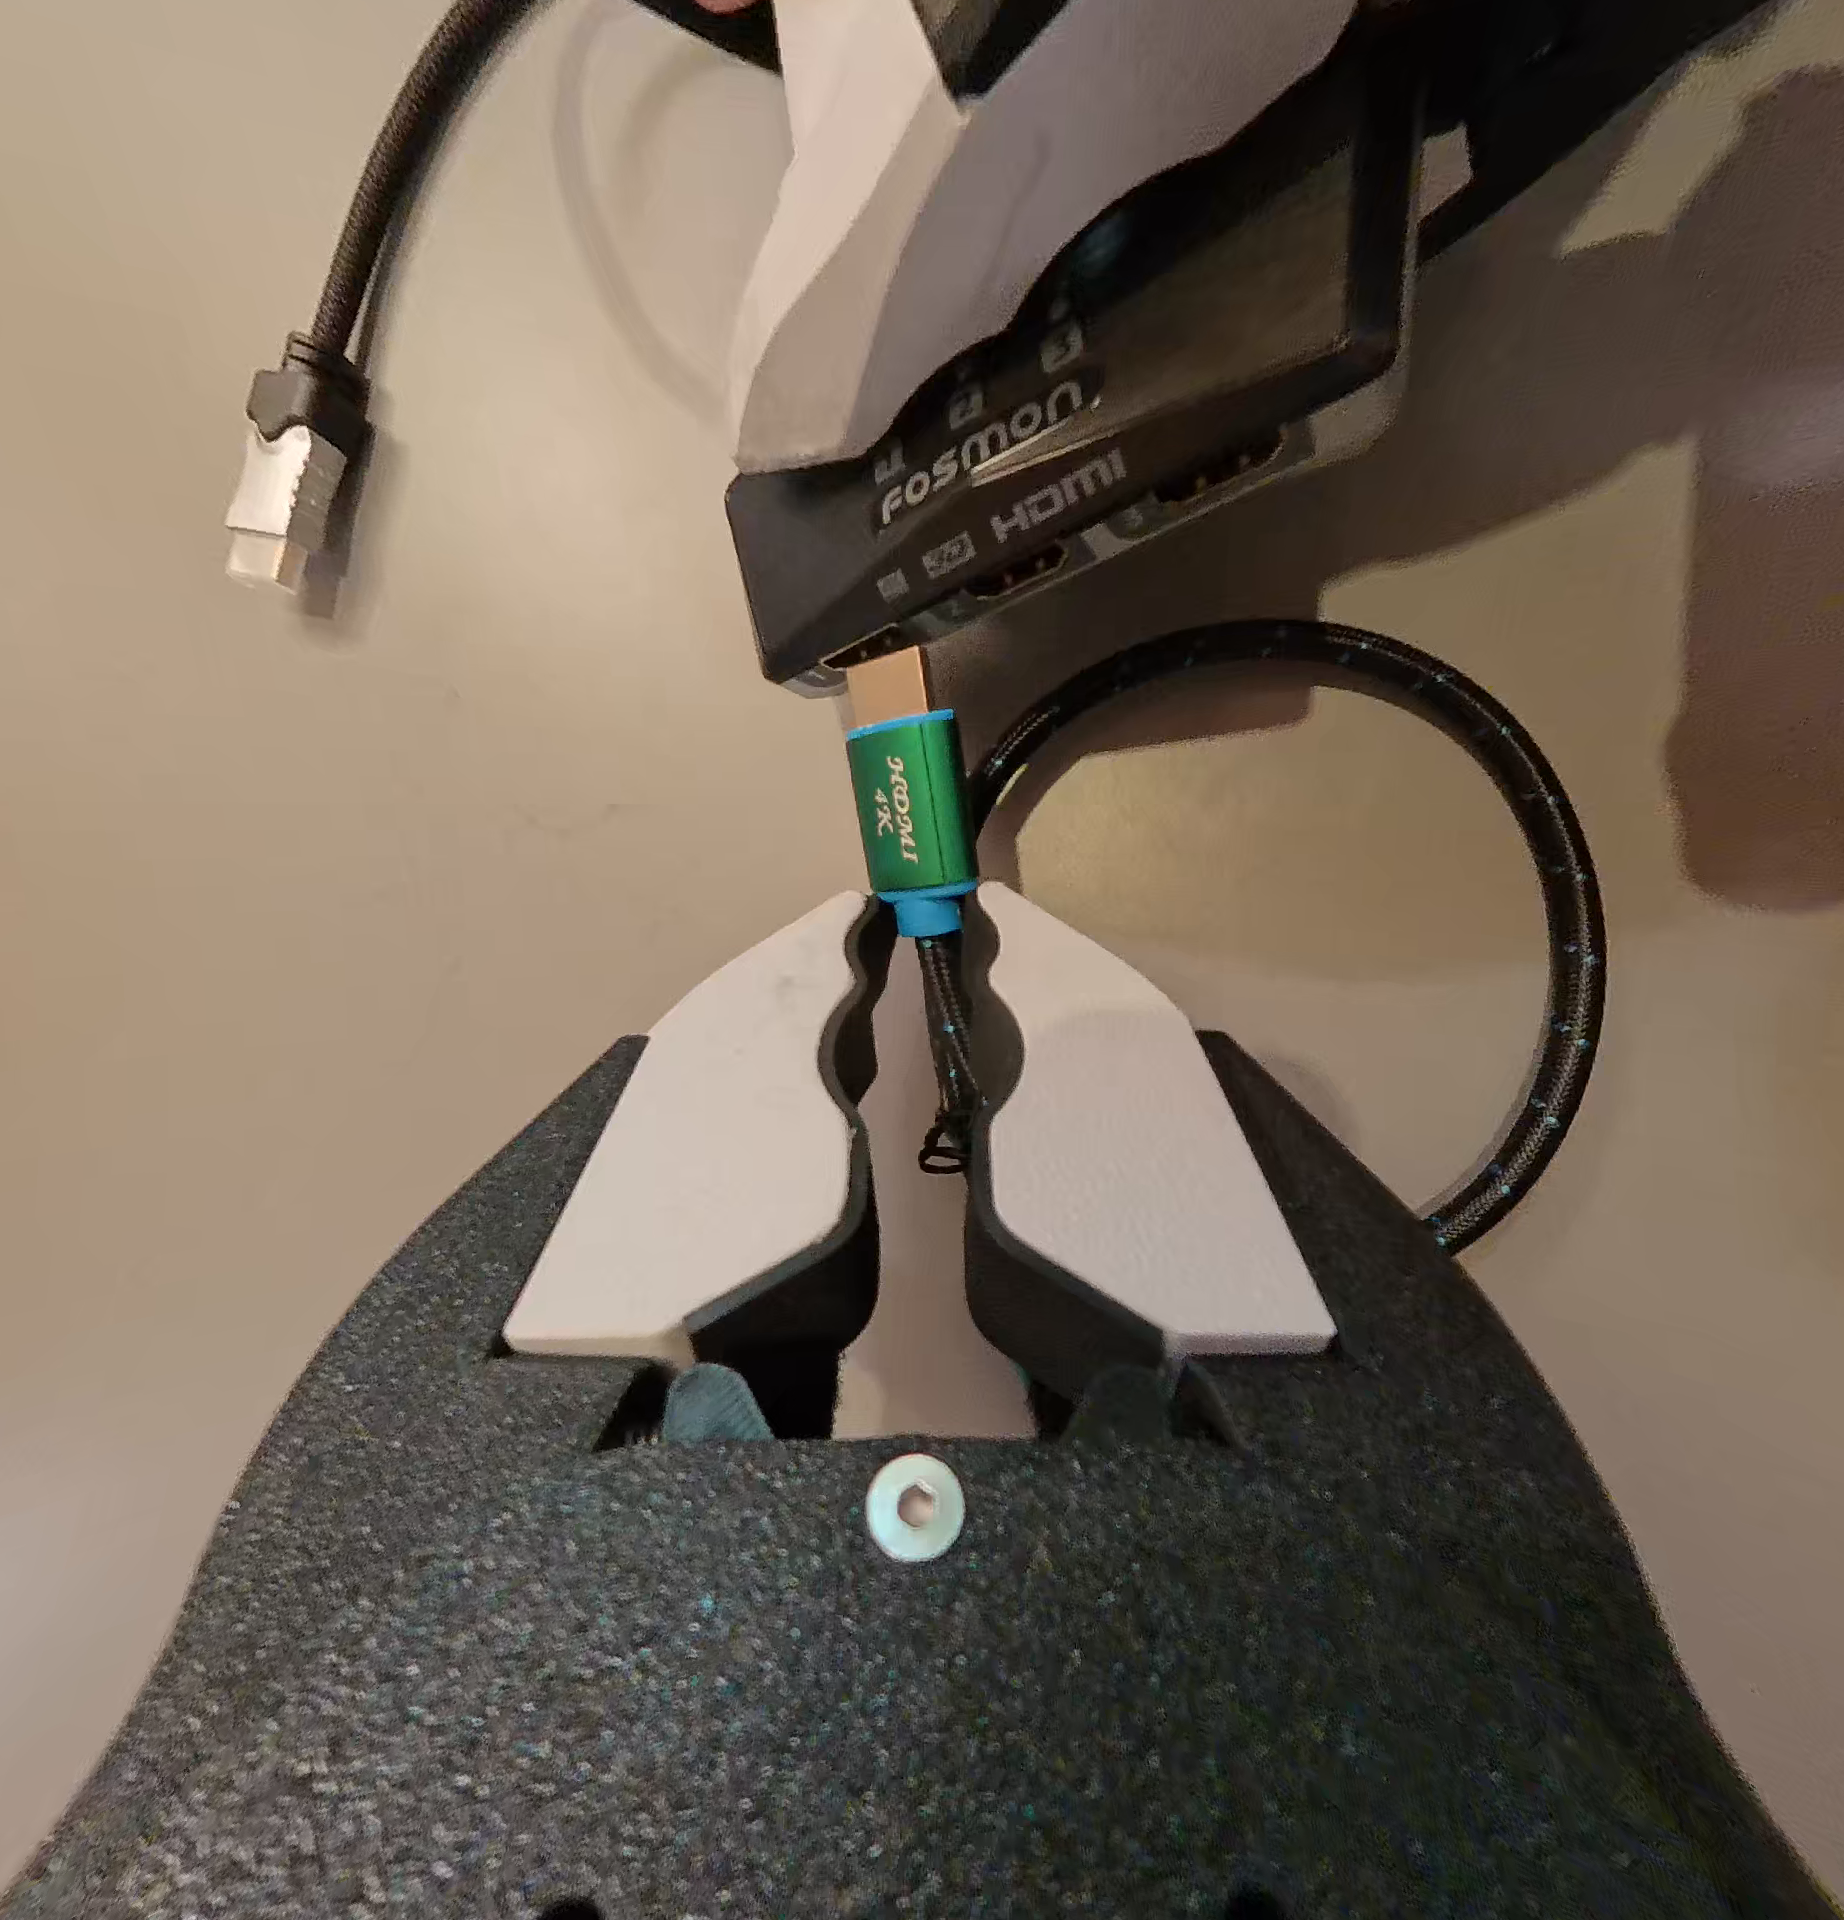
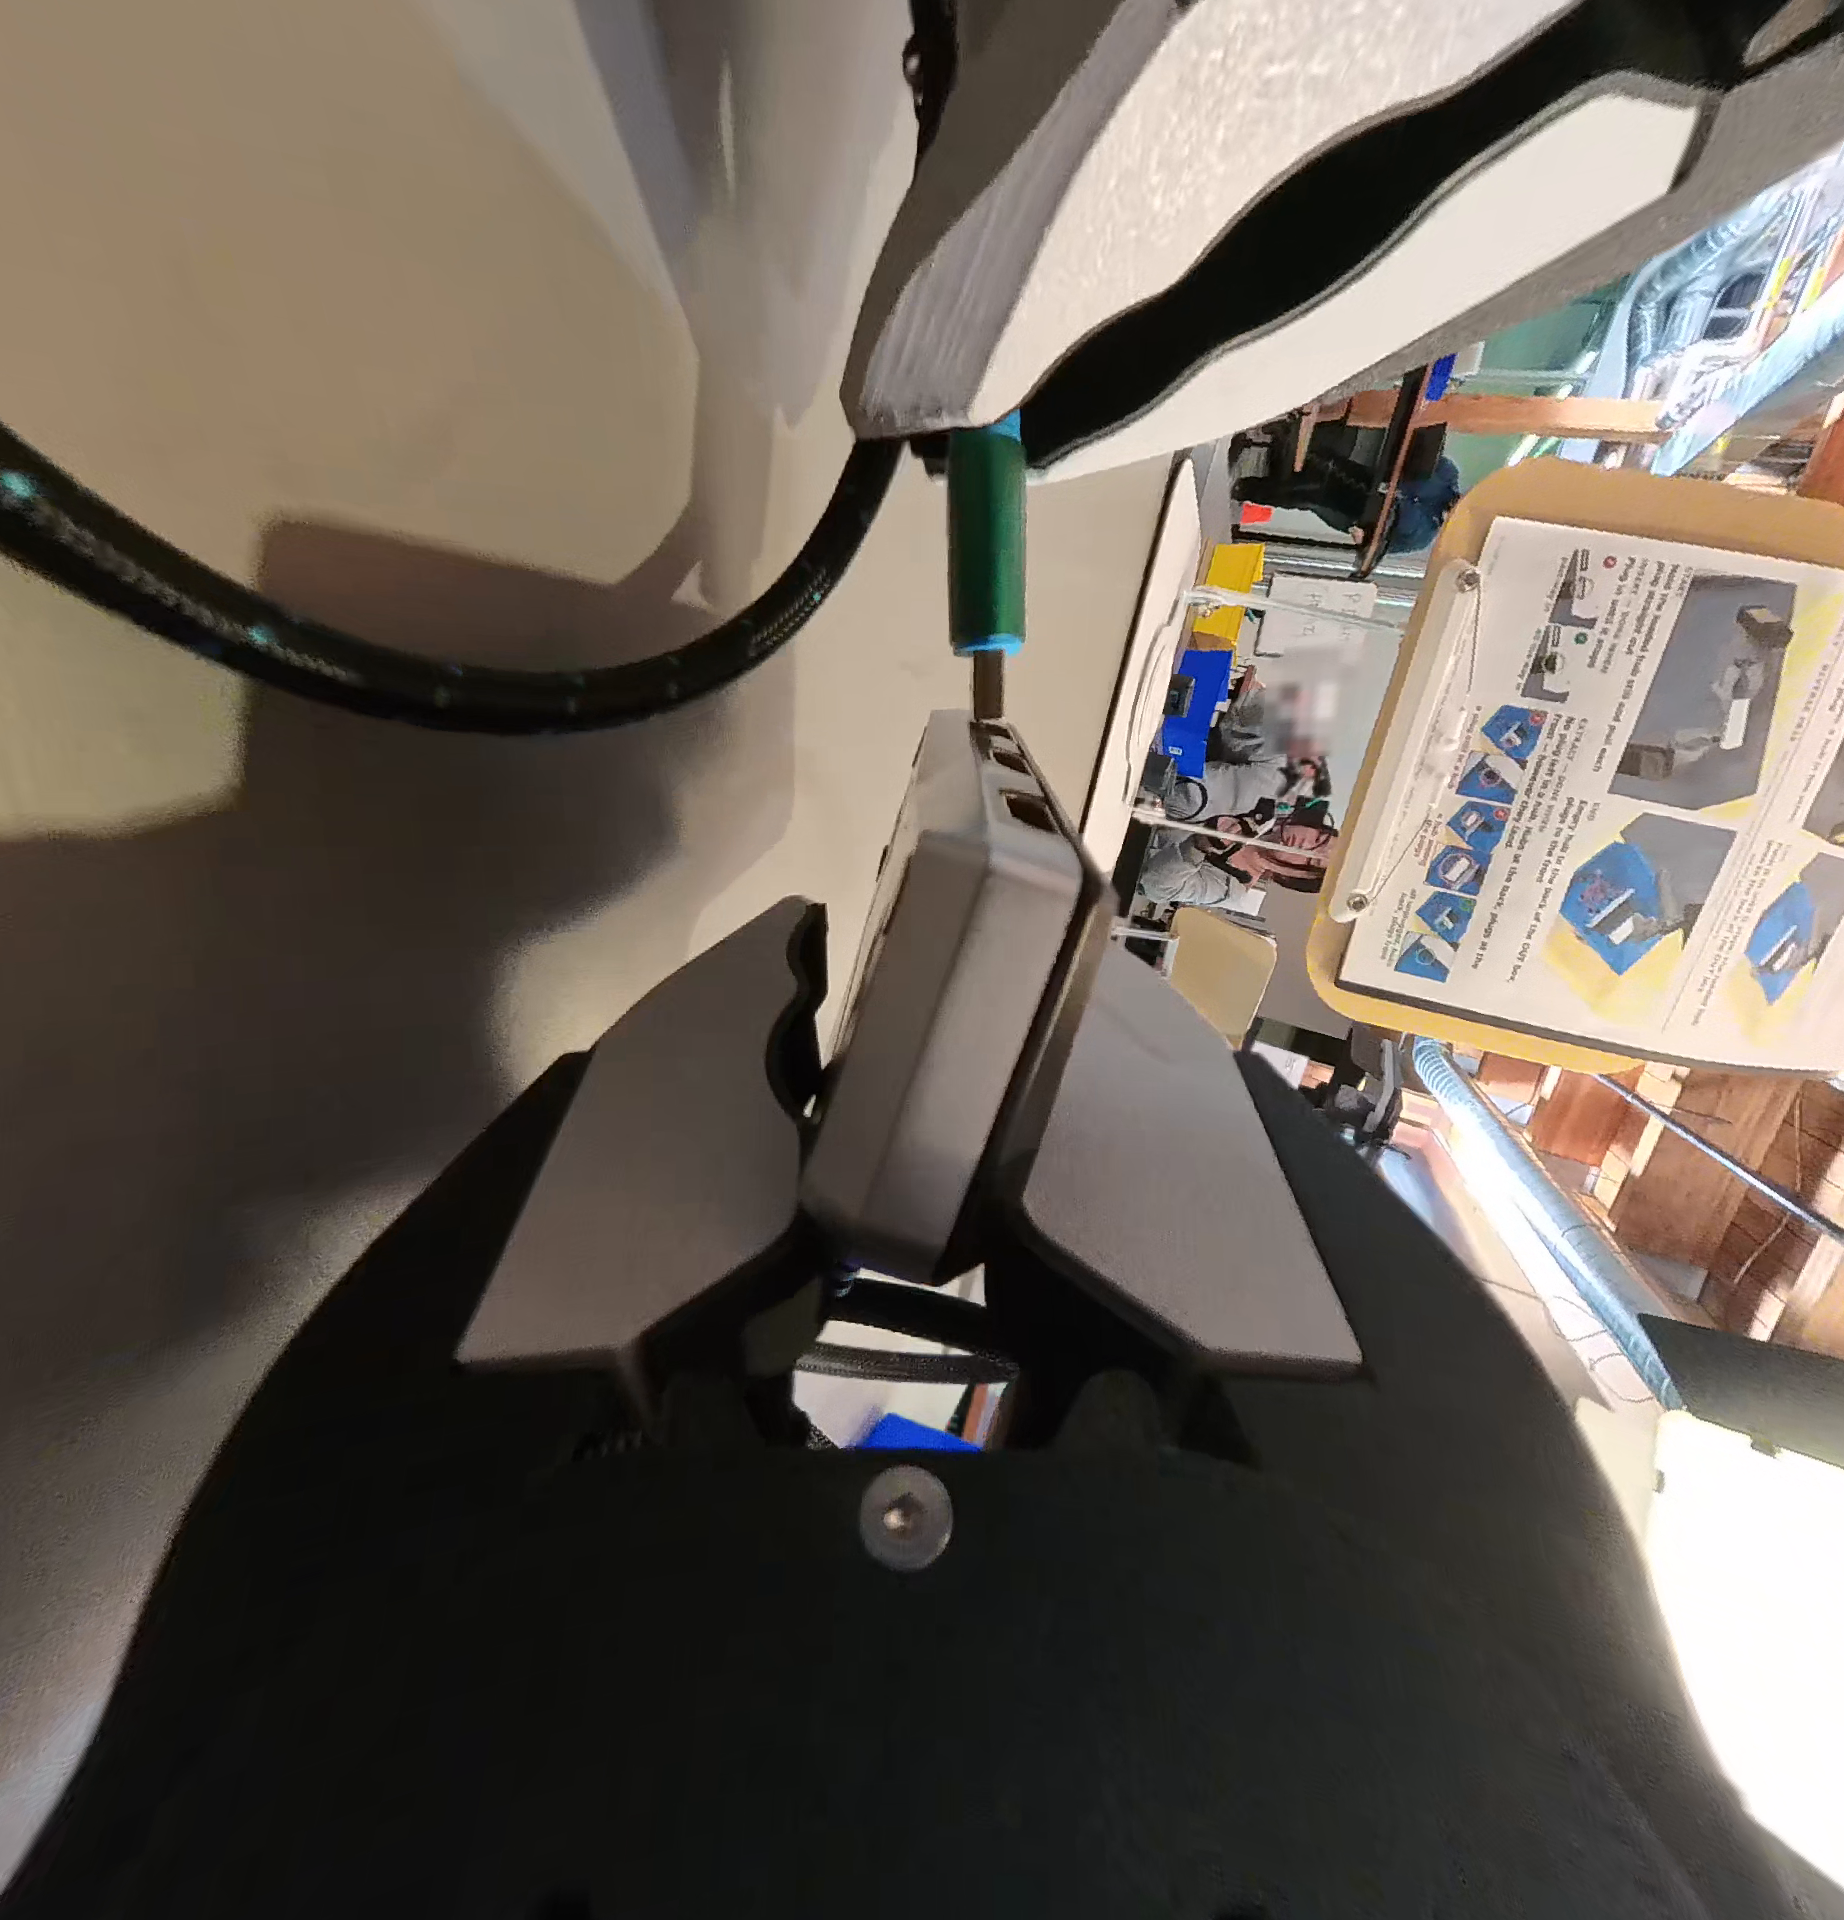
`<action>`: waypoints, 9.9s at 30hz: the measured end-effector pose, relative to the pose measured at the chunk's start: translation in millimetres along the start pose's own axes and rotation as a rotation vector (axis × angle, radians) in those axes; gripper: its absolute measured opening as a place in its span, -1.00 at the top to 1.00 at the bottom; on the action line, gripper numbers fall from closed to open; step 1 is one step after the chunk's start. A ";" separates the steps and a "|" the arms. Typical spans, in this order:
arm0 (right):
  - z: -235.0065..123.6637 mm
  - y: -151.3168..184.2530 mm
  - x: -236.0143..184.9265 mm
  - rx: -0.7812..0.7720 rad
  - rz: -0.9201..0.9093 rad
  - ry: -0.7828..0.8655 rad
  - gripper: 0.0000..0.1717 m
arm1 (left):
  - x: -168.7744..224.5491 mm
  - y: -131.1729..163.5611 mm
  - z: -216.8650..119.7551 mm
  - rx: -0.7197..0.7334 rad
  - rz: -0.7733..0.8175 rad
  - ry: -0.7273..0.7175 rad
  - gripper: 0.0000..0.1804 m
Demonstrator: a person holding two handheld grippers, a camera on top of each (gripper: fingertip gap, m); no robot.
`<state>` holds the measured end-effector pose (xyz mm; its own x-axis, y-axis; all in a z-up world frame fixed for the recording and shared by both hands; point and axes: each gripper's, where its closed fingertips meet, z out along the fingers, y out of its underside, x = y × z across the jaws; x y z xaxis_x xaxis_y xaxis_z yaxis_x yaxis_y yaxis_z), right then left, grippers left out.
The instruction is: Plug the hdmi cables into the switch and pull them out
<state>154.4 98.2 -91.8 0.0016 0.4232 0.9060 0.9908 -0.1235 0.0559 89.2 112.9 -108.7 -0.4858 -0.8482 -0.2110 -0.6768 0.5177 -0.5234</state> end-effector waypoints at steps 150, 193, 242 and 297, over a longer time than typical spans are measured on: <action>50.1 -50.7 33.5 0.172 -0.122 0.164 0.55 | -51.6 46.8 -12.7 -0.116 0.072 -0.202 0.89; 60.4 -22.9 26.7 0.186 -0.094 0.160 0.74 | -54.9 52.1 -0.5 -0.026 0.011 -0.144 0.89; 40.8 -34.1 45.9 0.229 -0.120 0.331 0.76 | -32.3 27.6 -13.0 0.205 -0.326 0.168 0.77; -17.3 -3.0 10.3 0.439 0.607 -0.251 0.27 | -76.5 49.2 -121.7 0.576 -0.387 -0.453 0.57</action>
<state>149.1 87.4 -75.3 0.5376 0.5919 0.6005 0.7700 -0.0543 -0.6357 25.8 216.8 -17.8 0.0768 -0.9813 -0.1768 -0.3007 0.1462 -0.9424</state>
